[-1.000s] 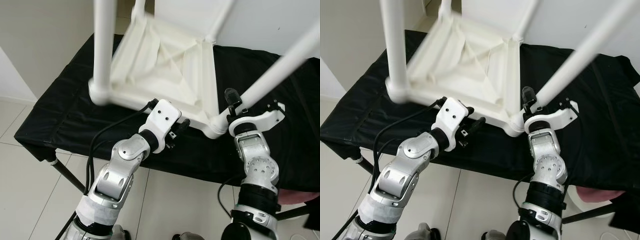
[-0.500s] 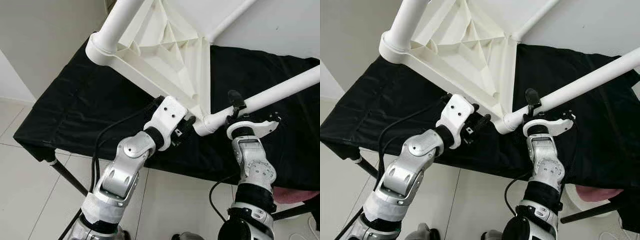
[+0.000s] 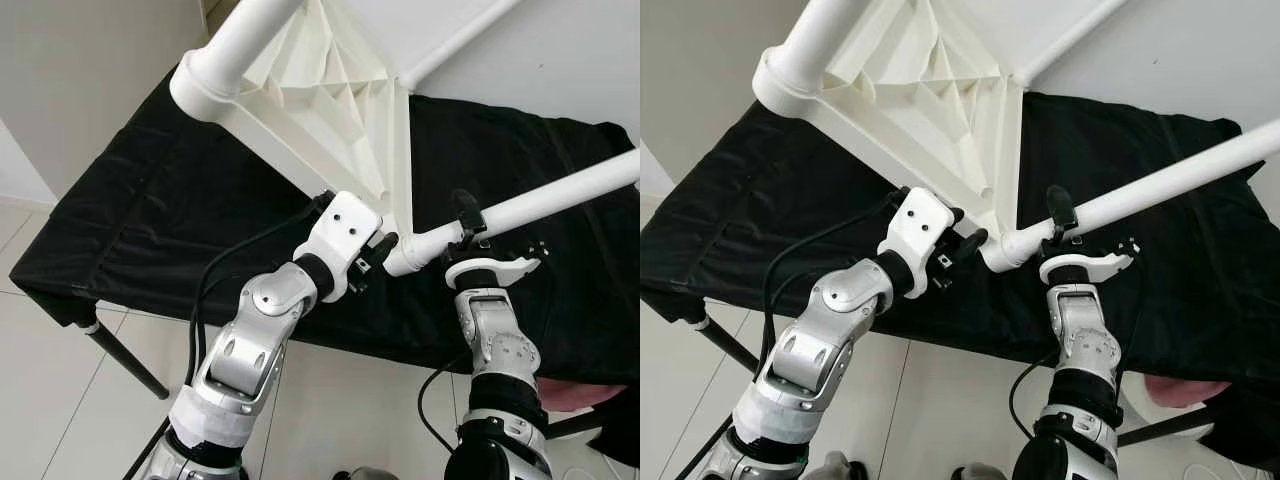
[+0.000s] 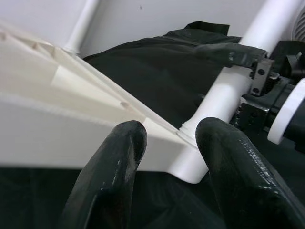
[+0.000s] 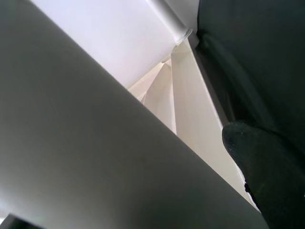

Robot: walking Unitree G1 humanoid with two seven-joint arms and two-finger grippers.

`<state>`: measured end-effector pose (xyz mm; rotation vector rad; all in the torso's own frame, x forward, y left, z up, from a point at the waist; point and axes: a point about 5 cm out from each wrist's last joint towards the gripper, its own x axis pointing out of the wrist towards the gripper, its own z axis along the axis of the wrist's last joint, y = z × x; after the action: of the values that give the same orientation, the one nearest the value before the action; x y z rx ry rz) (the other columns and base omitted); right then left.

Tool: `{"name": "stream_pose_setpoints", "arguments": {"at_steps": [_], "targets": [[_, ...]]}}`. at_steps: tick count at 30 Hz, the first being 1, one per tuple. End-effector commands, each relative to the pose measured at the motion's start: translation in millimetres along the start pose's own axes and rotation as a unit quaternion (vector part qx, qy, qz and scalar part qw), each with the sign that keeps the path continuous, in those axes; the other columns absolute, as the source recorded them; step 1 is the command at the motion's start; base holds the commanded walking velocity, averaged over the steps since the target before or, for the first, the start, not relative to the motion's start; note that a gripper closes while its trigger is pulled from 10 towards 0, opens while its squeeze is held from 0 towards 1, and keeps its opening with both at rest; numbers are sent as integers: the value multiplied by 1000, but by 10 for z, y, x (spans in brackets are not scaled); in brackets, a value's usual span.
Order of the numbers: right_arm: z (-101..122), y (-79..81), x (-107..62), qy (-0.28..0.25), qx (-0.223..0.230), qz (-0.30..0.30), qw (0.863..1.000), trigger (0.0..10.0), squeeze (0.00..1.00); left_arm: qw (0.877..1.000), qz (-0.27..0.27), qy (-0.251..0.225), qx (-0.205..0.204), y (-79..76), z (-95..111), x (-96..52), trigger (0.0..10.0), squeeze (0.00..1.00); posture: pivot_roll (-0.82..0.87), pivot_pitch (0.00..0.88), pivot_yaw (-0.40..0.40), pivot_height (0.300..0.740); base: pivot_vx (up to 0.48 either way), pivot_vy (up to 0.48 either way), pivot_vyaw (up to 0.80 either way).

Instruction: Building children table

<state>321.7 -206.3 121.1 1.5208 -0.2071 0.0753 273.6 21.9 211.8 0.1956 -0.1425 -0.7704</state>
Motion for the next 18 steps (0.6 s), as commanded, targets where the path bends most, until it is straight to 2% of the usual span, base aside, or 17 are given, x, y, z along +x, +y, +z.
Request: {"name": "stream_pose_setpoints", "arguments": {"at_steps": [1, 8, 9, 13, 16, 18], "targets": [[-137, -535, -305, 9, 59, -119, 991, 10000, 0, 998, 56, 11, -3, 34, -36, -3, 10000, 0, -40, 115, 12, 740, 0, 0, 0], [-66, -472, -275, 1, 79, -82, 994, 10000, 0, 998, 56, 14, -3, 33, -46, -4, 10000, 0, -41, 116, 17, 740, 0, 0, 0], [-15, -420, -243, -2, 86, -56, 995, 10000, 0, 998, 56, 16, -3, 29, -52, -4, 10000, 0, -43, 117, 19, 740, 0, 0, 0], [15, -440, -230, -8, 88, -57, 994, 10000, 0, 998, 55, 16, -4, 25, -48, 2, 10000, 0, -43, 117, 19, 740, 0, 0, 0], [-3, -417, -208, 5, 31, -48, 998, 10000, 0, 998, 56, 15, -4, 25, -38, 13, 10000, 0, -46, 117, 22, 740, 0, 0, 0], [-25, -394, -209, 18, 10, -38, 999, 10000, 0, 998, 55, 14, -4, 26, -36, 15, 10000, 0, -46, 117, 22, 740, 0, 0, 0]]}}
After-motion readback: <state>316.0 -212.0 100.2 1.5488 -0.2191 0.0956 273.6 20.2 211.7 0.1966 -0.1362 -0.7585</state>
